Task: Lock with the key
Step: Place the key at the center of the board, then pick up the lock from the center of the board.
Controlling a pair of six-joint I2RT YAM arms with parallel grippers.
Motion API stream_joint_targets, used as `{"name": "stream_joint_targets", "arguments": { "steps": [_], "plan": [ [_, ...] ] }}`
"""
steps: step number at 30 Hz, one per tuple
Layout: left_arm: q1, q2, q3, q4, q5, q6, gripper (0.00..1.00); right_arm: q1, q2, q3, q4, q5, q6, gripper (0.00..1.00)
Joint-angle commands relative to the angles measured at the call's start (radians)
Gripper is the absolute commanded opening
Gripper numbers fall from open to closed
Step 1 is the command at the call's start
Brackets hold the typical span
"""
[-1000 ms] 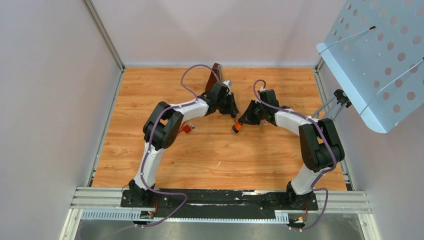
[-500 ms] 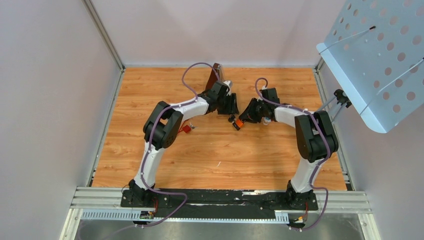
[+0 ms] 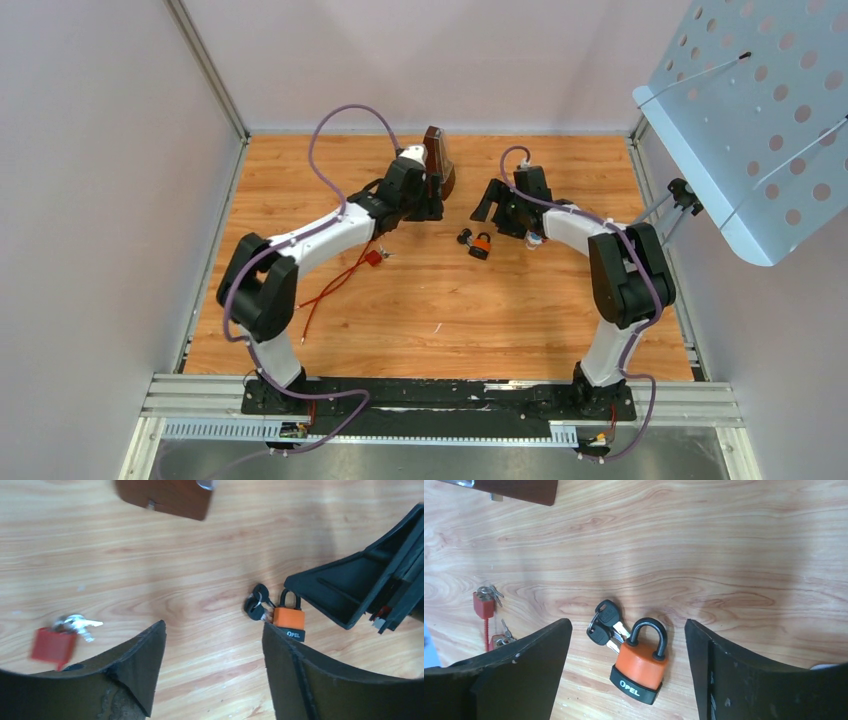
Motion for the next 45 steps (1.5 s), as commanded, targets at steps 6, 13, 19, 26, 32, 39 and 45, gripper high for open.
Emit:
{"name": "stream_joint_targets", "arguments": {
  "steps": [6, 13, 19, 26, 32, 39, 45],
  "plan": [
    [0.057, -0.31, -0.244, -0.097, -0.26, -0.005, 0.97, 0.179, -0.059, 0.113, -0.03, 0.161, -0.099, 0.67],
    [0.273, -0.468, -0.46, -0.148, -0.082, -0.074, 0.85, 0.345, 0.027, 0.191, -0.036, 0.124, -0.07, 0.53],
    [0.346, -0.544, -0.53, -0.189, -0.047, -0.06, 0.81, 0.473, 0.18, 0.345, -0.02, 0.081, -0.031, 0.53],
    [0.398, -0.61, -0.537, -0.285, -0.056, -0.076, 0.79, 0.53, 0.369, 0.52, -0.009, 0.145, 0.139, 0.55],
    [0.404, -0.745, -0.544, -0.366, -0.102, -0.058, 0.79, 0.551, 0.443, 0.545, -0.009, 0.177, 0.282, 0.52],
    [0.404, -0.87, -0.562, -0.429, -0.155, -0.063, 0.8, 0.586, 0.49, 0.563, -0.009, 0.252, 0.276, 0.49],
    [0.404, -0.914, -0.549, -0.489, -0.181, -0.049, 0.81, 0.598, 0.554, 0.61, -0.009, 0.277, 0.276, 0.51]
  ]
}}
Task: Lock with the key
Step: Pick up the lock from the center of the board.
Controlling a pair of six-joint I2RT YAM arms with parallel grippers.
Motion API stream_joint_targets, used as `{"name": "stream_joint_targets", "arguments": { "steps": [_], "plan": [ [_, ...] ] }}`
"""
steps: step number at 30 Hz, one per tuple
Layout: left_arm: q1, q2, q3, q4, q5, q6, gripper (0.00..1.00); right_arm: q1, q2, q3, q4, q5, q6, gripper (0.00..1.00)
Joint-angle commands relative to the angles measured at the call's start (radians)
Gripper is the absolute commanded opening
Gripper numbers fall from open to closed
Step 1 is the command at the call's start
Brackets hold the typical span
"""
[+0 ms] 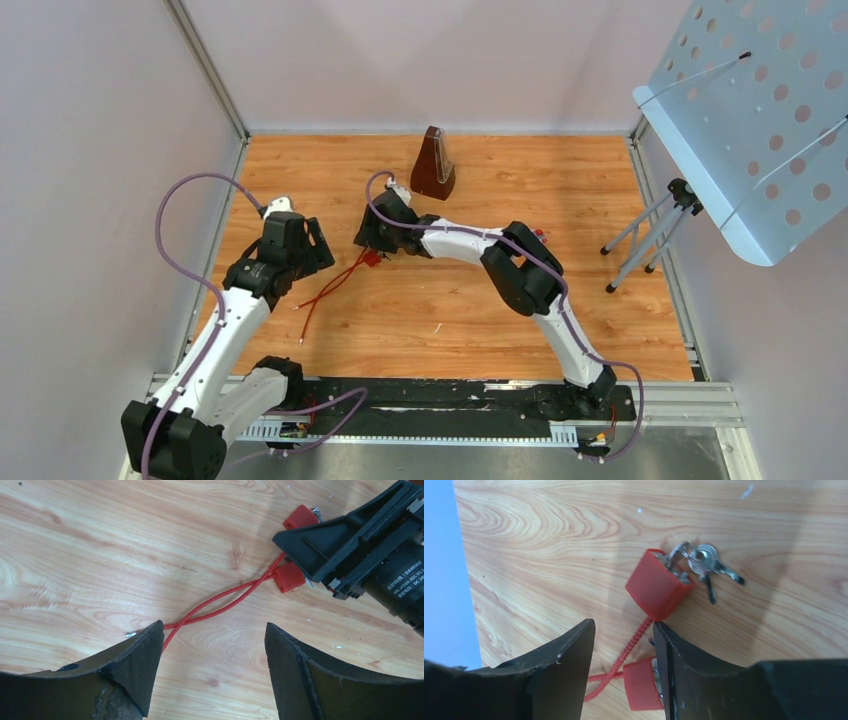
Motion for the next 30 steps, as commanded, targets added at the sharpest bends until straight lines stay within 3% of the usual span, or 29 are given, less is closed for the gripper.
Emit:
{"name": "stream_joint_targets", "arguments": {
  "steps": [1, 4, 11, 15, 20, 30],
  "plan": [
    [0.006, -0.04, 0.008, -0.058, -0.047, 0.011, 0.82, 0.017, 0.082, 0.036, -0.017, 0.051, 0.014, 0.51],
    [0.006, -0.06, 0.012, -0.078, -0.053, 0.014, 0.82, 0.022, 0.099, 0.042, -0.017, 0.068, 0.014, 0.45],
    [0.006, -0.093, 0.036, -0.118, -0.044, 0.009, 0.82, 0.018, 0.095, 0.082, -0.014, 0.132, -0.017, 0.01],
    [0.005, -0.101, 0.07, -0.128, -0.022, 0.008, 0.83, -0.004, 0.04, 0.08, 0.043, 0.137, -0.024, 0.0],
    [0.005, -0.092, 0.132, -0.136, 0.022, 0.011, 0.85, -0.045, -0.069, 0.024, 0.232, 0.05, 0.003, 0.0],
    [0.005, -0.052, 0.41, -0.143, 0.198, 0.0, 0.87, -0.058, -0.344, -0.142, 0.453, -0.105, -0.016, 0.0]
  ]
}}
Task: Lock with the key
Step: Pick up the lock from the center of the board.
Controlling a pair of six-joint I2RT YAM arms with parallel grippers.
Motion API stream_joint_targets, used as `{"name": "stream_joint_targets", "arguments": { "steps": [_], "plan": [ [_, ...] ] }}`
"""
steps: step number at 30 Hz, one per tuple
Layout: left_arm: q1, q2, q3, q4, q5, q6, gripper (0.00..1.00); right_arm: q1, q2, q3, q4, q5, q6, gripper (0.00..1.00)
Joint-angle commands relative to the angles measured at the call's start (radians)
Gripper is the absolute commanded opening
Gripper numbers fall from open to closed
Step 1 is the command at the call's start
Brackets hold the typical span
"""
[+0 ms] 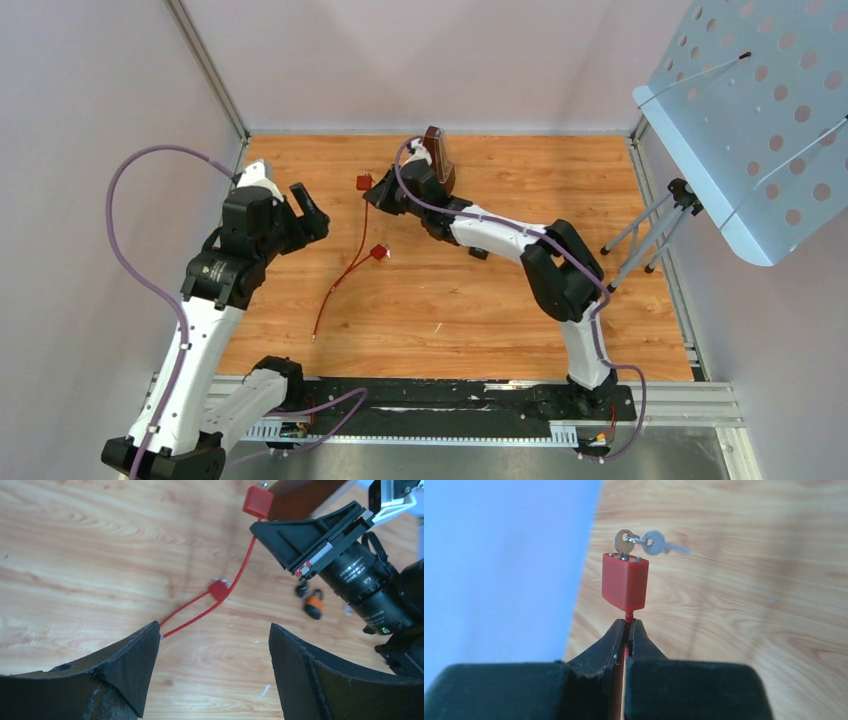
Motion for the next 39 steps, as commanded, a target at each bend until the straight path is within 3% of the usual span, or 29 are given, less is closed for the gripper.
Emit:
{"name": "stream_joint_targets", "arguments": {
  "steps": [1, 10, 15, 18, 22, 33, 39],
  "plan": [
    [0.005, 0.009, 0.125, 0.024, 0.113, 0.0, 0.87, 0.014, -0.192, -0.058, 0.201, -0.113, -0.017, 0.0],
    [0.005, 0.062, 0.211, 0.24, 0.4, -0.068, 0.89, 0.007, -0.468, -0.208, 0.175, -0.26, -0.248, 0.0],
    [0.005, 0.099, 0.18, 0.411, 0.503, -0.118, 0.89, -0.024, -0.588, -0.274, 0.152, -0.388, -0.264, 0.0],
    [0.005, 0.126, 0.138, 0.522, 0.611, -0.126, 0.83, -0.047, -0.635, -0.29, 0.137, -0.507, -0.234, 0.0],
    [0.005, 0.146, 0.107, 0.618, 0.704, -0.156, 0.7, -0.052, -0.658, -0.29, 0.112, -0.541, -0.214, 0.0],
    [0.005, 0.173, 0.073, 0.719, 0.796, -0.218, 0.47, -0.062, -0.646, -0.285, 0.122, -0.651, -0.16, 0.0],
    [0.005, 0.171, 0.038, 0.72, 0.855, -0.239, 0.48, -0.077, -0.628, -0.282, 0.159, -0.637, -0.089, 0.0]
  ]
}}
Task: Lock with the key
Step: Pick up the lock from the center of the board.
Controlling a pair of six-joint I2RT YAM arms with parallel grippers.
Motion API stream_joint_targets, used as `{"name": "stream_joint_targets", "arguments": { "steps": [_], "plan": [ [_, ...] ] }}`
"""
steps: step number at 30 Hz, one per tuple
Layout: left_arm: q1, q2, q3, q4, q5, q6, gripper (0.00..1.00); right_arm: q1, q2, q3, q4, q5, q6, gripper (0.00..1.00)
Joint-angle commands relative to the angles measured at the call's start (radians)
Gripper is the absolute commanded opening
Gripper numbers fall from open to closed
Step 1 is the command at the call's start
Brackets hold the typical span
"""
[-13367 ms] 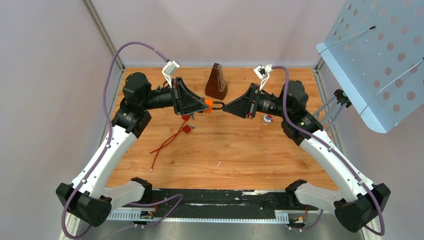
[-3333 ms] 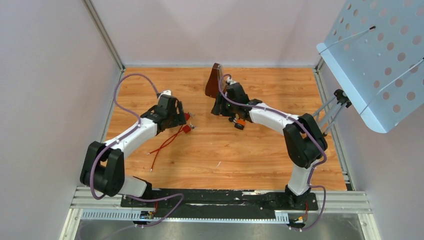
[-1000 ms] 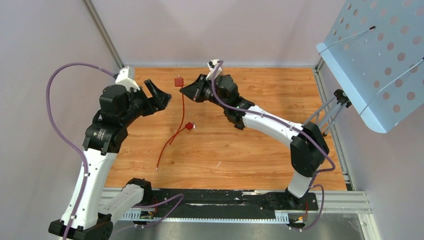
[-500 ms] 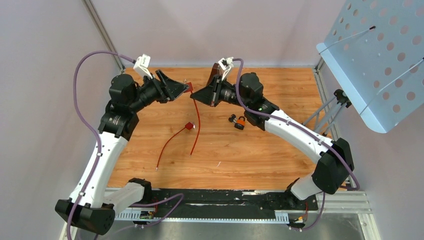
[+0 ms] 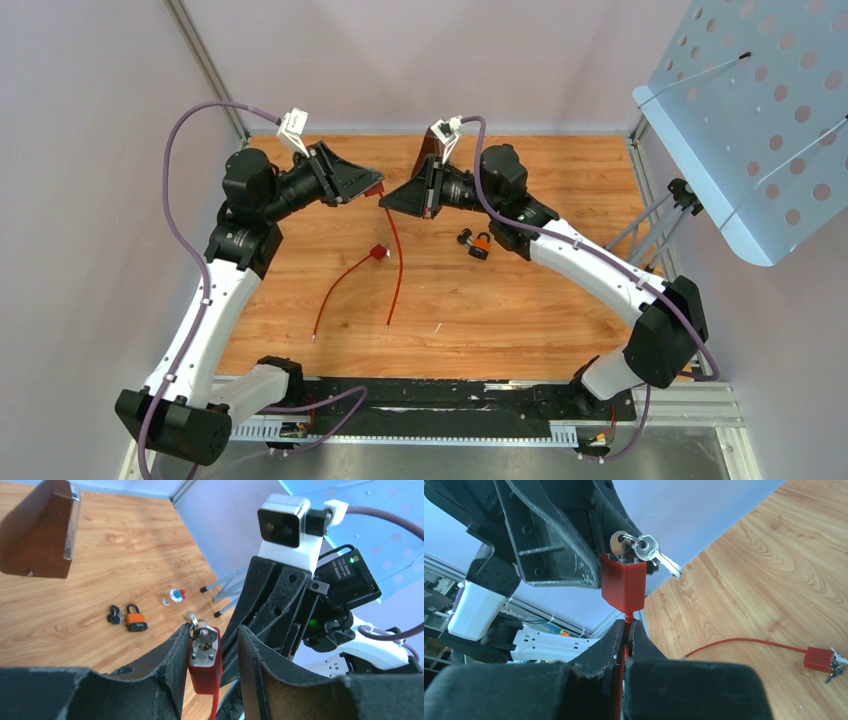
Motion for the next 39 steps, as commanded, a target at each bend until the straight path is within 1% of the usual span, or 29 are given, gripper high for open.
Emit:
{"name": "stream_joint_targets", "arguments": {
  "steps": [1, 4, 6, 7, 9, 11, 15, 17, 18, 20, 22, 23, 24, 25, 26, 27, 28, 29, 30, 31, 32, 33, 34, 35, 36, 37, 38, 39],
  "plan": [
    [0.0, -0.012, -0.02, 0.035, 0.07, -0.017, 0.5, -0.015, -0.007, 0.012, 0.083, -0.012, 0.066, 0.0],
    [0.0, -0.018, -0.026, 0.01, 0.067, -0.002, 0.52, -0.018, -0.002, 0.023, 0.081, -0.022, 0.07, 0.0],
    [0.0, -0.019, -0.025, 0.001, 0.071, -0.001, 0.51, -0.018, 0.0, 0.024, 0.08, -0.03, 0.068, 0.0],
    [0.0, -0.02, -0.025, 0.0, 0.069, -0.004, 0.44, -0.019, -0.001, 0.021, 0.08, -0.031, 0.067, 0.0],
    [0.0, -0.03, -0.029, 0.021, 0.061, -0.02, 0.35, -0.02, -0.002, 0.015, 0.082, -0.03, 0.063, 0.0],
    [0.0, -0.036, -0.03, 0.04, 0.056, -0.037, 0.34, -0.02, 0.002, 0.013, 0.083, -0.034, 0.057, 0.0],
    [0.0, -0.029, -0.023, 0.038, 0.066, -0.047, 0.35, -0.019, 0.013, 0.014, 0.094, -0.051, 0.056, 0.0],
    [0.0, -0.028, -0.029, 0.034, 0.067, -0.049, 0.4, -0.02, 0.017, 0.015, 0.096, -0.058, 0.055, 0.0],
    [0.0, -0.029, -0.03, 0.029, 0.067, -0.049, 0.46, -0.02, 0.018, 0.015, 0.094, -0.058, 0.054, 0.0],
    [0.0, -0.032, -0.037, 0.027, 0.061, -0.051, 0.53, -0.02, 0.02, 0.014, 0.094, -0.055, 0.051, 0.0],
    [0.001, -0.034, -0.042, 0.027, 0.057, -0.053, 0.54, -0.02, 0.02, 0.01, 0.093, -0.051, 0.05, 0.0],
    [0.0, -0.033, -0.044, 0.029, 0.056, -0.054, 0.52, -0.02, 0.02, 0.009, 0.093, -0.05, 0.05, 0.0],
    [0.0, -0.032, -0.046, 0.033, 0.057, -0.056, 0.45, -0.02, 0.021, 0.007, 0.092, -0.048, 0.05, 0.0],
    [0.0, -0.032, -0.049, 0.036, 0.061, -0.059, 0.42, -0.02, 0.02, 0.006, 0.093, -0.048, 0.051, 0.0],
    [0.001, -0.03, -0.049, 0.041, 0.063, -0.06, 0.35, -0.02, 0.02, 0.005, 0.093, -0.048, 0.051, 0.0],
    [0.001, -0.029, -0.052, 0.044, 0.068, -0.062, 0.3, -0.02, 0.021, 0.005, 0.093, -0.048, 0.051, 0.0],
    [0.001, -0.027, -0.055, 0.05, 0.07, -0.064, 0.19, -0.02, 0.02, 0.004, 0.092, -0.048, 0.051, 0.0],
    [0.0, -0.027, -0.057, 0.052, 0.072, -0.066, 0.13, -0.02, 0.02, 0.005, 0.09, -0.046, 0.051, 0.0],
    [0.0, -0.027, -0.06, 0.055, 0.073, -0.067, 0.03, -0.02, 0.021, 0.007, 0.084, -0.044, 0.05, 0.0],
    [0.0, -0.029, -0.062, 0.055, 0.07, -0.068, 0.01, -0.02, 0.022, 0.01, 0.074, -0.04, 0.047, 0.01],
    [0.0, -0.029, -0.063, 0.054, 0.068, -0.07, 0.0, -0.021, 0.017, 0.009, 0.065, -0.033, 0.038, 0.11],
    [0.0, -0.029, -0.06, 0.051, 0.06, -0.071, 0.0, -0.022, 0.009, 0.003, 0.062, -0.026, 0.026, 0.29],
    [0.001, -0.028, -0.056, 0.039, 0.052, -0.07, 0.0, -0.022, -0.001, -0.005, 0.055, -0.012, 0.006, 0.52],
    [0.001, -0.024, -0.041, 0.028, 0.033, -0.063, 0.0, -0.022, -0.018, -0.015, 0.04, 0.017, -0.02, 0.68],
    [0.001, -0.021, -0.032, -0.01, 0.018, -0.057, 0.0, -0.022, -0.036, -0.023, 0.02, 0.051, -0.059, 0.77],
    [0.001, -0.012, -0.002, -0.036, -0.023, -0.04, 0.0, -0.022, -0.057, -0.031, -0.001, 0.09, -0.102, 0.84],
    [0.001, -0.007, 0.018, -0.1, -0.08, -0.029, 0.0, -0.022, -0.081, -0.043, -0.02, 0.133, -0.143, 0.88],
    [0.001, 0.007, 0.056, -0.136, -0.11, -0.013, 0.0, -0.022, -0.103, -0.052, -0.033, 0.164, -0.189, 0.89]
  ]
}}
